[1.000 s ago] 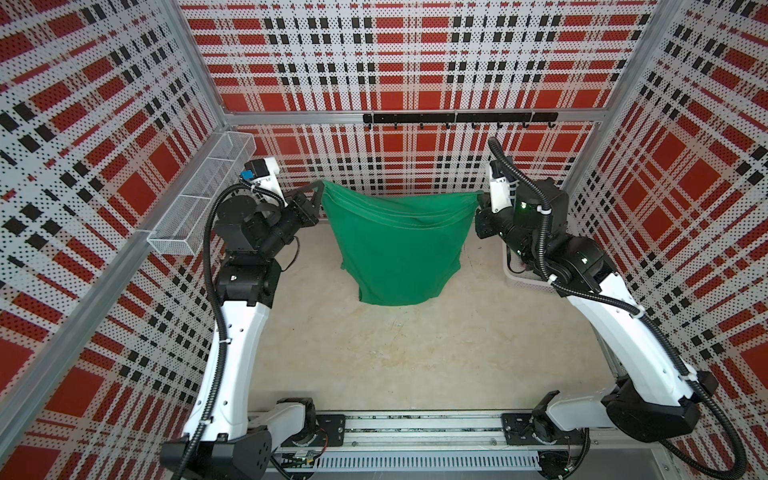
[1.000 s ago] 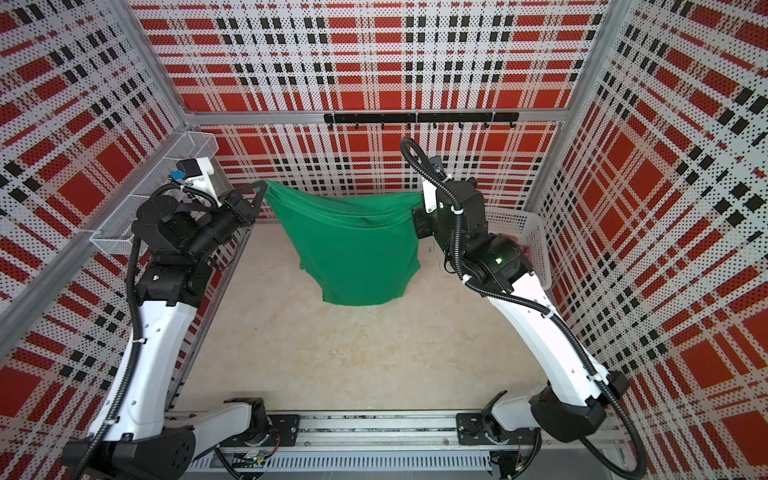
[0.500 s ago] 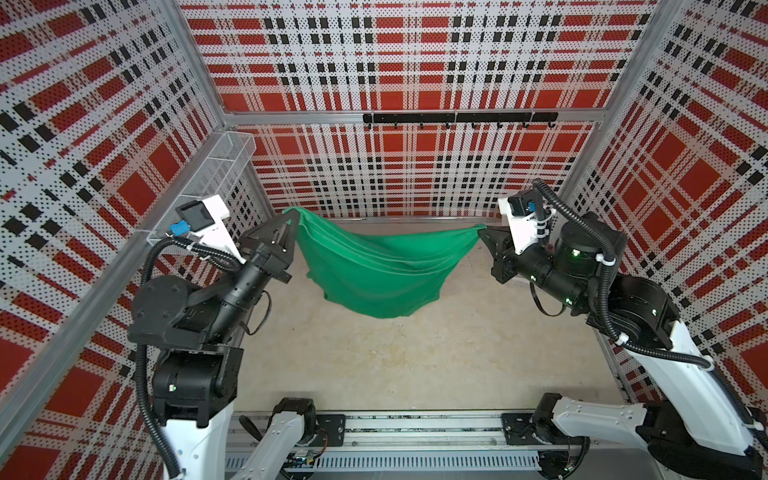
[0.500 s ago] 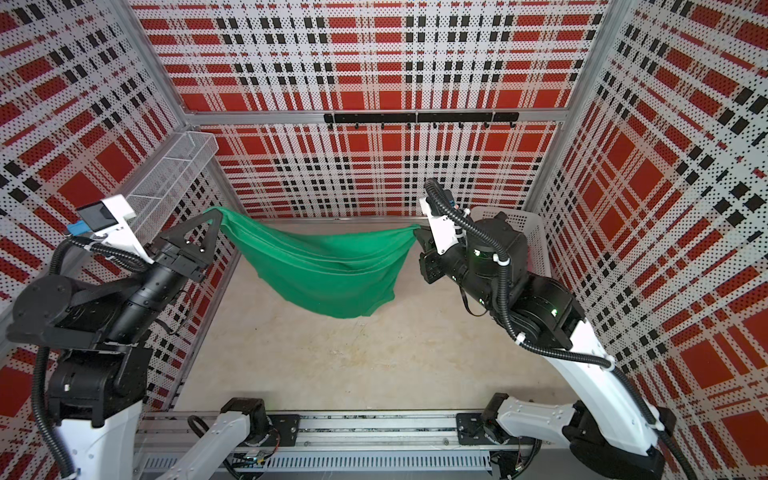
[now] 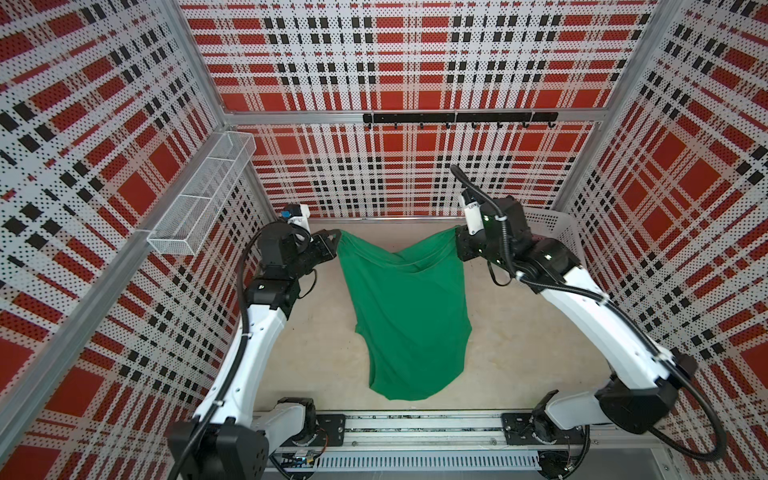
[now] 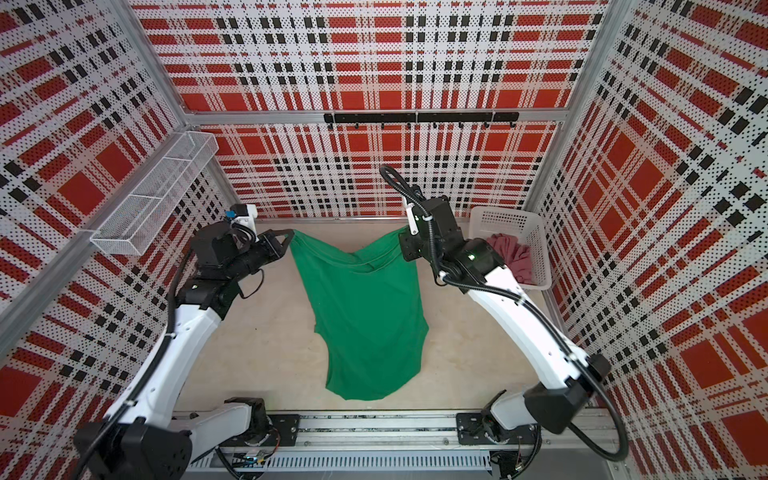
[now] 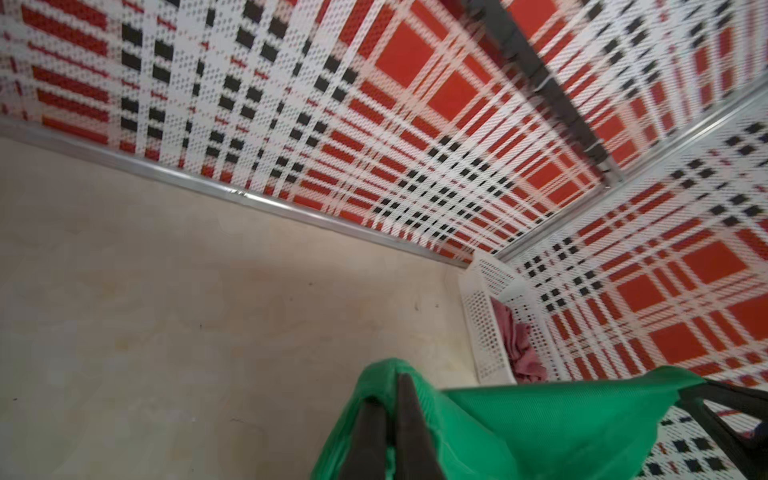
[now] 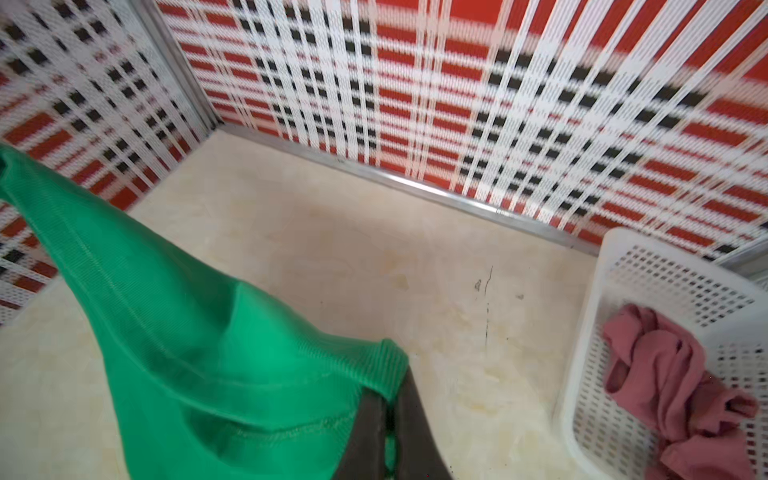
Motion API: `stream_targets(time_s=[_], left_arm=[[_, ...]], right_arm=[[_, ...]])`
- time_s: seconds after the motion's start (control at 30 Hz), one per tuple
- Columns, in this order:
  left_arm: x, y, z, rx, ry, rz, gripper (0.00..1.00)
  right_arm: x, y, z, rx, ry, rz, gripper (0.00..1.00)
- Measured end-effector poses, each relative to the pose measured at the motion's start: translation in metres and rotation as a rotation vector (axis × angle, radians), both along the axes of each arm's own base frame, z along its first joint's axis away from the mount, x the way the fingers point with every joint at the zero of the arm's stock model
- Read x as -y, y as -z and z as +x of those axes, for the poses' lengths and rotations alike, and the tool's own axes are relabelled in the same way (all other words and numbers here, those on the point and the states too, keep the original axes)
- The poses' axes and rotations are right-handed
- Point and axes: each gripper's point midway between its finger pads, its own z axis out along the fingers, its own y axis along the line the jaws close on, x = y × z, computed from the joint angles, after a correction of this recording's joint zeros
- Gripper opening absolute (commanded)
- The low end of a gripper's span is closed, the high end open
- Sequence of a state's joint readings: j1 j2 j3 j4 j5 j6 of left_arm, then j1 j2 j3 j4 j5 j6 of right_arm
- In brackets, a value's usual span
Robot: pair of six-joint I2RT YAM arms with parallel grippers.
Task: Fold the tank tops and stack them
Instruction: 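Lower the hanging tank top onto the table with both grippers, drawing toward the robot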
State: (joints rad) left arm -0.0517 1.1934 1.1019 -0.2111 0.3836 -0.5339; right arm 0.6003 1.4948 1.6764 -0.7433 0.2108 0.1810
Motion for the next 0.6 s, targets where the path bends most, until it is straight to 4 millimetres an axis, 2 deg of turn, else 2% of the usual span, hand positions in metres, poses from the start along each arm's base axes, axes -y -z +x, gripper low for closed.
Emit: stream_targets(time_s=[0.13, 0.27, 0.37, 0.43, 0.47, 0.5, 0.53, 0.57, 0.6], left_arm=[[0.004, 0.053, 0.047, -0.06, -0.013, 0.013, 0.0], [0.008, 0.117, 0.096, -0.146, -0.025, 0.028, 0.0], [0.01, 0.159, 0.138, -0.197, -0.029, 0.031, 0.0], [0.011, 0.178, 0.166, -0.208, -0.032, 0.027, 0.0], [0.011, 0.186, 0.182, -0.208, -0.033, 0.024, 0.03], [0.011, 0.19, 0.2, -0.196, -0.034, 0.018, 0.17], [0.011, 0.193, 0.215, -0.182, -0.036, 0.018, 0.29], [0.01, 0.196, 0.231, -0.167, -0.036, 0.013, 0.42], [0.009, 0.197, 0.246, -0.153, -0.04, 0.007, 0.55]], right_arm=[[-0.003, 0.077, 0.057, -0.128, 0.017, -0.027, 0.0], [-0.01, 0.141, 0.102, -0.208, 0.012, -0.027, 0.0], [-0.013, 0.169, 0.135, -0.224, 0.011, -0.014, 0.0], [-0.016, 0.184, 0.156, -0.222, 0.007, -0.002, 0.0], [-0.018, 0.189, 0.167, -0.215, 0.009, 0.007, 0.0], [-0.018, 0.194, 0.177, -0.204, 0.013, 0.016, 0.0], [-0.018, 0.198, 0.186, -0.195, 0.017, 0.026, 0.09], [-0.018, 0.199, 0.196, -0.176, 0.026, 0.043, 0.22], [-0.016, 0.201, 0.205, -0.158, 0.041, 0.063, 0.4]])
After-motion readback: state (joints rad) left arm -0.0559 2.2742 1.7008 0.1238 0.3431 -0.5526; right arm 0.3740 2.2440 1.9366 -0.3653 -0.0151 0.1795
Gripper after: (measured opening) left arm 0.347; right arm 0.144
